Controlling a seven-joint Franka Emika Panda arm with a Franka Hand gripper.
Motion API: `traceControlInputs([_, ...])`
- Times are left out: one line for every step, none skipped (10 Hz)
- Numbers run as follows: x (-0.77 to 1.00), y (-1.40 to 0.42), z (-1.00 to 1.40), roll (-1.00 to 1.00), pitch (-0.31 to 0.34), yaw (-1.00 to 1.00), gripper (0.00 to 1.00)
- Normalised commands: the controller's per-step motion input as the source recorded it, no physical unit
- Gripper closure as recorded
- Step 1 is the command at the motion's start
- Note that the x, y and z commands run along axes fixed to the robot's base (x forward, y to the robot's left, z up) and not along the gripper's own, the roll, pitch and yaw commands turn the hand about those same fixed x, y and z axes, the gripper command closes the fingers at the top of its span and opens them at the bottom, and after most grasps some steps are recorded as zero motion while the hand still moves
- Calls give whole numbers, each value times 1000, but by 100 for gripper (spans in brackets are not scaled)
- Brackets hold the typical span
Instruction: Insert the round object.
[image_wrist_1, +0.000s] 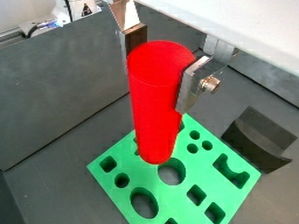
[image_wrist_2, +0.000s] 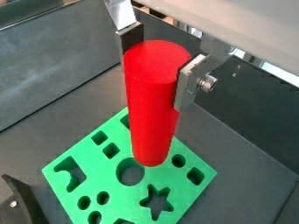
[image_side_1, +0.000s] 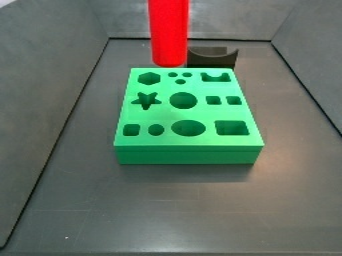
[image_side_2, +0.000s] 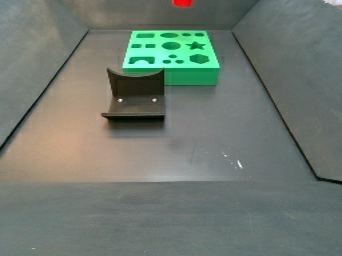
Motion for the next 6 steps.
traceControlInputs([-11, 31, -343, 64, -44, 0, 100])
traceControlInputs([66, 0, -726, 119, -109, 0, 100])
traceControlInputs([180, 6, -783, 71, -129, 0, 100])
traceControlInputs([283, 97, -763, 36, -94, 0, 100])
traceControlInputs([366, 209, -740, 24, -66, 0, 100])
traceControlInputs([469, 340, -634, 31, 0, 0, 100])
